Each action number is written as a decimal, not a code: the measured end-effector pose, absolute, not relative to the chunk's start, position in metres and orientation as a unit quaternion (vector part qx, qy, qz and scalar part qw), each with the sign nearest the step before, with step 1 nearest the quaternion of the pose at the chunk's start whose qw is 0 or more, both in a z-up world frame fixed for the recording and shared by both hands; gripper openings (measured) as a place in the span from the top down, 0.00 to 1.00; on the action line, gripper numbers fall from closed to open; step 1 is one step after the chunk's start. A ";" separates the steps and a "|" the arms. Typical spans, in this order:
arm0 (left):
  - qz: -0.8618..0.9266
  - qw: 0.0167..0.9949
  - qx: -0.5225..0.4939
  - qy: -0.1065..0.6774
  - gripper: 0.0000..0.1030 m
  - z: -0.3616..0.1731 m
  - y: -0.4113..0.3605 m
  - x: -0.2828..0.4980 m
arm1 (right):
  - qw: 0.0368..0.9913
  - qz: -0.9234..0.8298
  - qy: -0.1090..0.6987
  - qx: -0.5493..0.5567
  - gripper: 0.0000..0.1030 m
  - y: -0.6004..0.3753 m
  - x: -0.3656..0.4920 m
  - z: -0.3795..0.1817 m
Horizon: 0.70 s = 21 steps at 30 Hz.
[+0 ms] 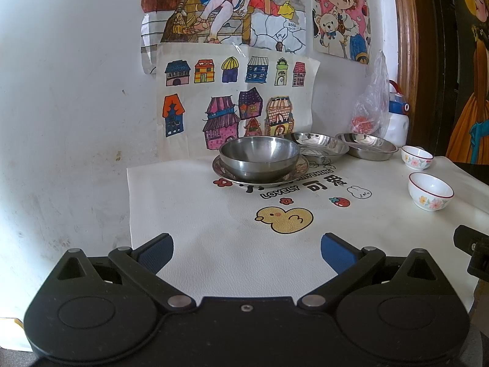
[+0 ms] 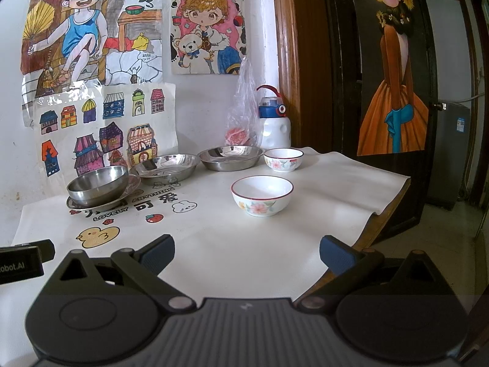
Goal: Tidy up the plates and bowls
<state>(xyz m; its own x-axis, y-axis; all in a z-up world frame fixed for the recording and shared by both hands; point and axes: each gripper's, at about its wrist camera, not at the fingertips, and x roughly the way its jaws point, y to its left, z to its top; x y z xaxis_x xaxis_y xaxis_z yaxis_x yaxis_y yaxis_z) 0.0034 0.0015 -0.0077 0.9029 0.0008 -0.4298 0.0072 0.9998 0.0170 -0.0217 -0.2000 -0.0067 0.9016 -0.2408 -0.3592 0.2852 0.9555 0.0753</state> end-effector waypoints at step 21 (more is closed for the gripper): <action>-0.002 0.975 0.010 0.221 0.01 -0.008 0.001 0.005 | 0.973 -0.135 0.176 0.063 0.00 -0.201 -0.022 -0.007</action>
<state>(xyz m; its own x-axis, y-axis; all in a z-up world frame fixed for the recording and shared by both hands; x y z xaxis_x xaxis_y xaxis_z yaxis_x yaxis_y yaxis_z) 0.0055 0.0006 -0.0083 0.9023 0.0004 -0.4311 0.0081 0.9998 0.0180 -0.0220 -0.2008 -0.0066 0.9017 -0.2414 -0.3588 0.2856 0.9554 0.0749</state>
